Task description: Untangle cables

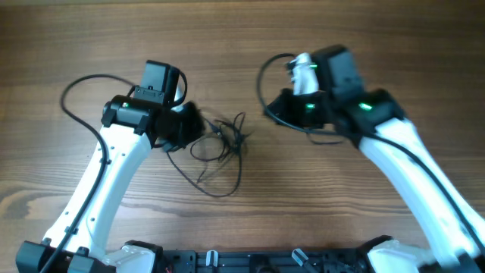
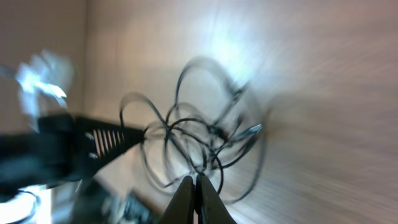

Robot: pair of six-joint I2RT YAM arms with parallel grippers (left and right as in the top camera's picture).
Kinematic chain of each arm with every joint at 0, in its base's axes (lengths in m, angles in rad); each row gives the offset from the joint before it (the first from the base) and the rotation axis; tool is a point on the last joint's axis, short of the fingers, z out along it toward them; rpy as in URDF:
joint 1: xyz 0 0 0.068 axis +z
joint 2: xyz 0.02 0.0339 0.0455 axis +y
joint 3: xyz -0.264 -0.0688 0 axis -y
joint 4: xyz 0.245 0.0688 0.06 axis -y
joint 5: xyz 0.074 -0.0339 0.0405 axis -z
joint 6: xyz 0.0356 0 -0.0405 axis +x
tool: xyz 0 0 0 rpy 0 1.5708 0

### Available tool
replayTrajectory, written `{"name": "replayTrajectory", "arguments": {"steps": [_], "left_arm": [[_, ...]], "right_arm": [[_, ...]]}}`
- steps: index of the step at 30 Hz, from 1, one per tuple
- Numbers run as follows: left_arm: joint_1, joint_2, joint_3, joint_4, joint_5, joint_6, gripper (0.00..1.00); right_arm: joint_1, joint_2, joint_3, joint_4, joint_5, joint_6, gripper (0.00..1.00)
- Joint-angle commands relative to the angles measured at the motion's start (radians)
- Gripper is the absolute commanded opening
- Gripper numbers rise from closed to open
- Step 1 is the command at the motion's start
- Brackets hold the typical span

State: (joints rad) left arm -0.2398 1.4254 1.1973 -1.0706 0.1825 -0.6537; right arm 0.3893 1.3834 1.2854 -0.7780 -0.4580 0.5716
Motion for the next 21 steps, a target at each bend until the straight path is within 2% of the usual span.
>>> {"name": "replayTrajectory", "arguments": {"steps": [1, 7, 9, 12, 13, 14, 15, 17, 18, 21], "left_arm": [[0.014, 0.029, -0.001, -0.036, -0.369, -0.096, 0.04], [0.014, 0.037, -0.002, -0.032, -0.426, -0.119, 0.07], [0.014, 0.037, -0.002, -0.022, -0.375, -0.140, 0.05], [0.014, 0.037, -0.002, 0.028, -0.214, -0.118, 0.04], [0.014, 0.037, -0.002, 0.070, -0.092, -0.062, 0.04], [0.014, 0.037, -0.002, 0.098, -0.006, -0.023, 0.04], [0.014, 0.037, -0.002, 0.146, 0.148, 0.034, 0.04], [0.014, 0.037, -0.002, 0.219, 0.357, 0.069, 0.04], [0.014, 0.037, -0.002, 0.254, 0.443, 0.071, 0.04], [0.014, 0.037, -0.002, 0.353, 0.617, 0.070, 0.04]], "right_arm": [[-0.071, -0.162, 0.027, -0.030, 0.335, 0.019, 0.04], [-0.116, -0.302, 0.027, -0.058, 0.487, 0.019, 0.04], [-0.119, -0.329, 0.026, -0.059, 0.454, 0.019, 0.04], [-0.119, -0.331, 0.026, -0.067, 0.320, 0.018, 0.06], [-0.119, -0.320, 0.026, -0.075, 0.274, 0.018, 0.12], [-0.119, -0.311, 0.026, -0.081, 0.245, 0.014, 0.23], [-0.119, -0.291, 0.026, -0.092, 0.201, 0.003, 0.43], [-0.118, -0.251, 0.026, -0.116, 0.137, 0.003, 0.70], [-0.118, -0.228, 0.026, -0.124, 0.097, -0.007, 0.75], [-0.117, -0.141, 0.026, -0.125, -0.090, -0.099, 0.79]]}}
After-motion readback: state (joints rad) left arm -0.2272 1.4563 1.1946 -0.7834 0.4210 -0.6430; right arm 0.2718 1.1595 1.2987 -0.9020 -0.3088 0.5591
